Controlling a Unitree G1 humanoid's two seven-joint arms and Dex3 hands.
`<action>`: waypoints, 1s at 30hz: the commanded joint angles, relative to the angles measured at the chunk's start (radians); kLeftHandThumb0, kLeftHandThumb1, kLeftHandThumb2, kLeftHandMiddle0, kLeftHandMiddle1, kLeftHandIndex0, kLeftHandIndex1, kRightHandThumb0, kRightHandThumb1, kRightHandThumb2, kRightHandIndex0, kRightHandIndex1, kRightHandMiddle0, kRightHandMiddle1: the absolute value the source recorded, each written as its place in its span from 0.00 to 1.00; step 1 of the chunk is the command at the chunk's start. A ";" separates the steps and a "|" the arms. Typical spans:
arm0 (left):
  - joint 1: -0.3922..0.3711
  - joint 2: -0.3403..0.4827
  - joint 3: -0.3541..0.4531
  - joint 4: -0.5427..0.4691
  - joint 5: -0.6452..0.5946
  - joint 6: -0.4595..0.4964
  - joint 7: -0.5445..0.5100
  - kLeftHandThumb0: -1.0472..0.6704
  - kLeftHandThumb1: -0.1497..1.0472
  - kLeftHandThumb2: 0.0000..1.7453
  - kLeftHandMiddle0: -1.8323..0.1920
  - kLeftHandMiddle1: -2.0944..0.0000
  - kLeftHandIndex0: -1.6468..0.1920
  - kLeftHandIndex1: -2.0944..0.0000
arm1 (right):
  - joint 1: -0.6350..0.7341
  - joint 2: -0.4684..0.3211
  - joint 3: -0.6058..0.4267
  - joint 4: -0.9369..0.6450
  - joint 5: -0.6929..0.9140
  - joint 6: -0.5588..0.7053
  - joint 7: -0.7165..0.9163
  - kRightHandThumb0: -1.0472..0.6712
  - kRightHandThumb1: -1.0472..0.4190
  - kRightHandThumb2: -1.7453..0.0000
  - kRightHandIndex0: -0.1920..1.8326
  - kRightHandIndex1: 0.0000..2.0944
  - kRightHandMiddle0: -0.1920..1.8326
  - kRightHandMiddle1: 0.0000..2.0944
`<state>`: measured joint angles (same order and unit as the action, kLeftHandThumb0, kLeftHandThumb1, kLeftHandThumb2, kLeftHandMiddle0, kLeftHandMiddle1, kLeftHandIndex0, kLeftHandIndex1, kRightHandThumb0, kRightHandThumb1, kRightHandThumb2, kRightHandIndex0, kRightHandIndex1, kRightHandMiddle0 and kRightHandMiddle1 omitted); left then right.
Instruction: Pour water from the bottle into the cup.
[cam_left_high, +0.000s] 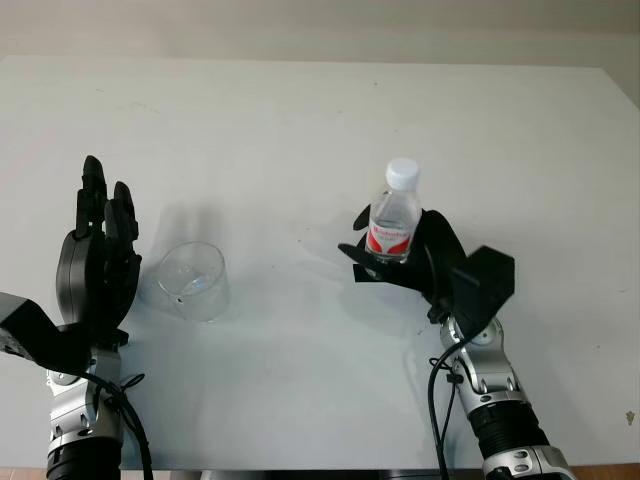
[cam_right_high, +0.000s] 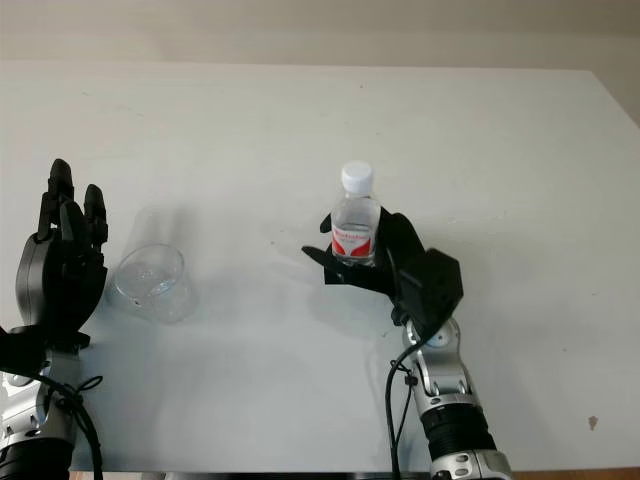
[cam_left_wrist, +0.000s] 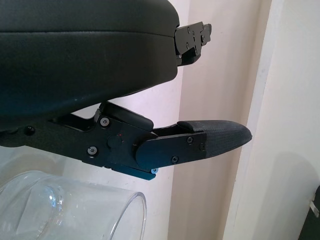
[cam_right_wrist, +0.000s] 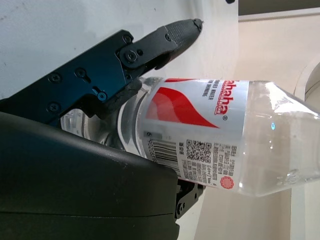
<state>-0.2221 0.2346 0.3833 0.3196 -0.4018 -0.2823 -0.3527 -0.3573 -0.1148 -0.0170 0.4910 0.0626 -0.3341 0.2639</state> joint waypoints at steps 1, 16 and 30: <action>0.026 -0.003 0.003 0.006 0.001 -0.009 -0.003 0.16 1.00 0.31 1.00 0.98 1.00 1.00 | 0.034 0.012 -0.011 0.023 0.027 -0.022 0.019 0.26 0.03 0.97 0.18 0.97 0.12 0.95; 0.019 0.004 0.002 0.020 0.005 -0.010 -0.005 0.17 1.00 0.31 1.00 0.98 1.00 1.00 | 0.087 -0.012 0.008 0.001 -0.004 -0.039 0.055 0.21 0.07 0.97 0.12 0.25 0.06 0.38; 0.016 0.005 0.003 0.026 0.004 -0.014 -0.002 0.16 1.00 0.31 1.00 0.98 1.00 0.99 | 0.085 -0.055 0.016 0.012 -0.062 -0.100 0.043 0.09 0.06 0.97 0.00 0.00 0.00 0.01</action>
<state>-0.2243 0.2445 0.3846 0.3357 -0.3992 -0.2888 -0.3549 -0.3087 -0.1575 -0.0032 0.4775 0.0076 -0.4187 0.3061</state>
